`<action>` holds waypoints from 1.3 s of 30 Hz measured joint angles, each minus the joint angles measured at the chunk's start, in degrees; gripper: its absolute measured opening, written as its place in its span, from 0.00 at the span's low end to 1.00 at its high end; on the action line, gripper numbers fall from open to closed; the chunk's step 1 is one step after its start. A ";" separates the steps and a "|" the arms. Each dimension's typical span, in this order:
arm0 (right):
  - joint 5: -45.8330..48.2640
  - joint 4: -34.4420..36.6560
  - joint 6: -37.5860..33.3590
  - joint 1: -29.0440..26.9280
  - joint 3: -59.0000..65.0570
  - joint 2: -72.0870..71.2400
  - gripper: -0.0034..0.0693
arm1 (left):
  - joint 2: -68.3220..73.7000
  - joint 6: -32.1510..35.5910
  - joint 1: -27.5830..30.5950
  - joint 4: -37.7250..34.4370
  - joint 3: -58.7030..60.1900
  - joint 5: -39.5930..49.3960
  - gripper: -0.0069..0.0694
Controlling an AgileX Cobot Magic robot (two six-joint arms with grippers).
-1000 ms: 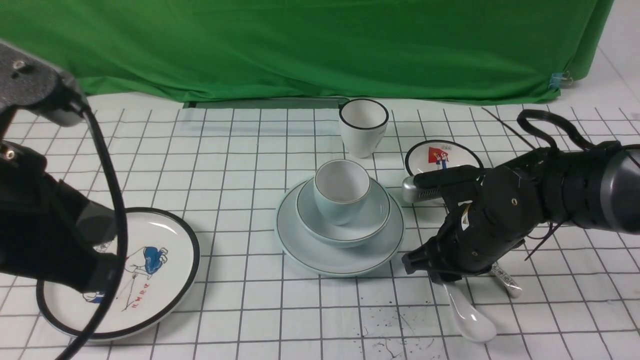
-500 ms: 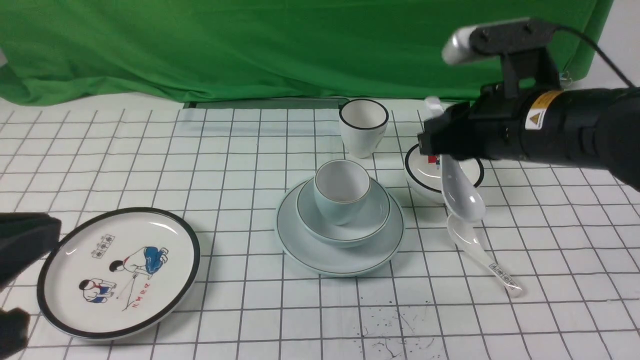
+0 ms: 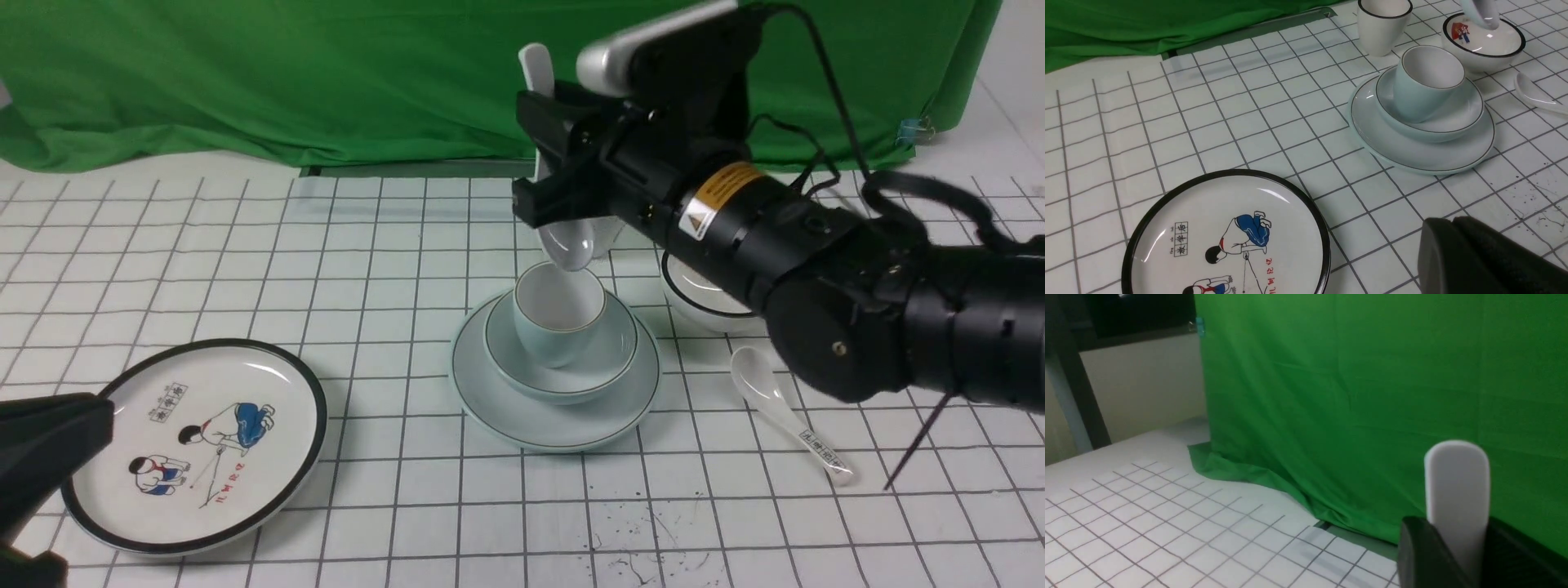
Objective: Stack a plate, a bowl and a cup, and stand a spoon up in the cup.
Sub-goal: Use the right arm to put the blue soup spoon into the blue teacup in the middle
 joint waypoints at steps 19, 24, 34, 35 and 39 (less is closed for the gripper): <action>-7.96 0.06 -6.50 -0.48 0.00 11.92 0.28 | 0.00 0.00 0.00 0.00 0.00 1.50 0.04; -8.28 0.25 -7.30 -0.48 0.00 12.43 0.29 | 0.00 0.00 0.00 0.00 0.00 1.50 0.04; -5.66 0.30 -8.45 -0.48 0.05 10.56 0.43 | 0.00 -0.05 0.00 0.05 0.00 1.50 0.04; -2.75 0.30 -8.50 -0.48 0.05 8.59 0.41 | 0.00 -0.05 0.00 0.05 0.00 1.50 0.04; 10.70 0.35 -8.56 -0.48 0.05 -0.43 0.27 | 0.00 -0.05 0.00 0.05 0.00 1.50 0.04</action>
